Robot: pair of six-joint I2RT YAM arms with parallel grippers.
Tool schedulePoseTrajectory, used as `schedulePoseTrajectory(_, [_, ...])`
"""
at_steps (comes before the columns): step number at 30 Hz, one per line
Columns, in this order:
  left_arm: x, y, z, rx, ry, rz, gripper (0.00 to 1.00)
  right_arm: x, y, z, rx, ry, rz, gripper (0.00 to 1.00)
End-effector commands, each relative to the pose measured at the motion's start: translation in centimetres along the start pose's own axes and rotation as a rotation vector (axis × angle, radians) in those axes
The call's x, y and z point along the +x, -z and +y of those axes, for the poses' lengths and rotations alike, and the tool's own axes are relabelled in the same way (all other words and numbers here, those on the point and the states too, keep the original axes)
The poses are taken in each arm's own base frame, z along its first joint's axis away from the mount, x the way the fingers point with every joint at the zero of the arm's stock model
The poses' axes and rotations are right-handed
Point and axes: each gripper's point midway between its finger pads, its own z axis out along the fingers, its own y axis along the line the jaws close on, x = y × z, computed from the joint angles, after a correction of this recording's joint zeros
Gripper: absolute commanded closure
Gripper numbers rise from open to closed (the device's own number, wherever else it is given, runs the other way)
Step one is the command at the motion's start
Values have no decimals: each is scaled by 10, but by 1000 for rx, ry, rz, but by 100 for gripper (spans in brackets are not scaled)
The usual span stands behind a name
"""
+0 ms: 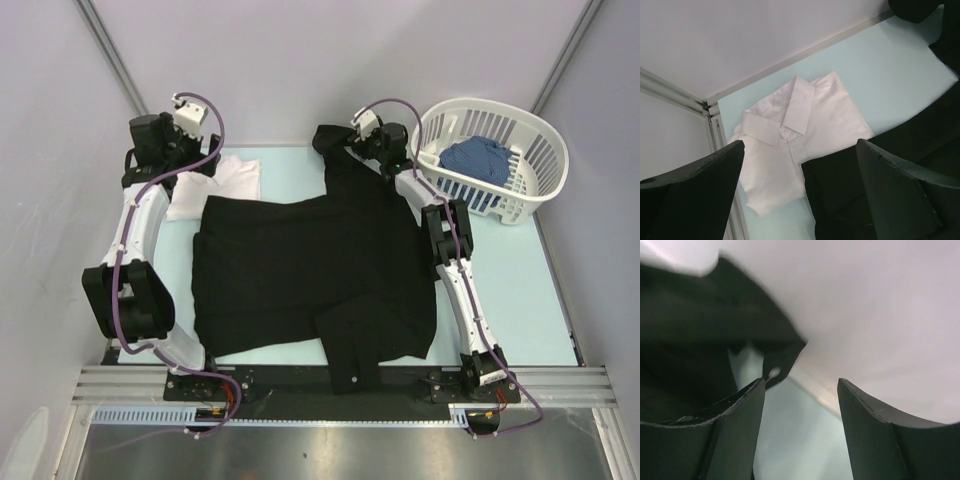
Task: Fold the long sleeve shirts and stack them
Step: Fold the shirt
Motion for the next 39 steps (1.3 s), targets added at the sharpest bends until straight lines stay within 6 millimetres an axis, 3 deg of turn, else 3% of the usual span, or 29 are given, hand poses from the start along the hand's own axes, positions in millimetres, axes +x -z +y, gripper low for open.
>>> schedulePoseTrajectory(1, [-15, 3, 1, -3, 29, -24, 1, -9, -11, -1, -6, -14, -109, 34])
schedulePoseTrajectory(6, [-8, 4, 1, -21, 39, -7, 1, -2, -19, 2, 34, -19, -168, 29])
schedulePoseTrajectory(9, [-8, 8, 2, -29, 32, -3, 1, -9, -23, -4, 72, -27, -217, 29])
schedulePoseTrajectory(16, [0, 8, 5, -44, 7, 29, 1, 4, -29, 5, 146, 21, -298, 27])
schedulePoseTrajectory(18, [2, 7, 5, -38, 5, 34, 1, -6, -29, 4, 167, 30, -336, 26])
schedulePoseTrajectory(23, [6, 1, 6, -35, 12, 52, 0, -8, -28, 2, 194, 46, -378, 30])
schedulePoseTrajectory(28, [9, -1, 4, -25, 22, 62, 1, -13, -25, -11, 241, 58, -394, 29])
schedulePoseTrajectory(33, [10, -2, 6, -30, 16, 67, 0, -30, -19, -21, 260, 47, -452, 27])
schedulePoseTrajectory(39, [9, -3, 7, -30, 16, 67, 0, -50, -18, -6, 161, 74, -527, 28])
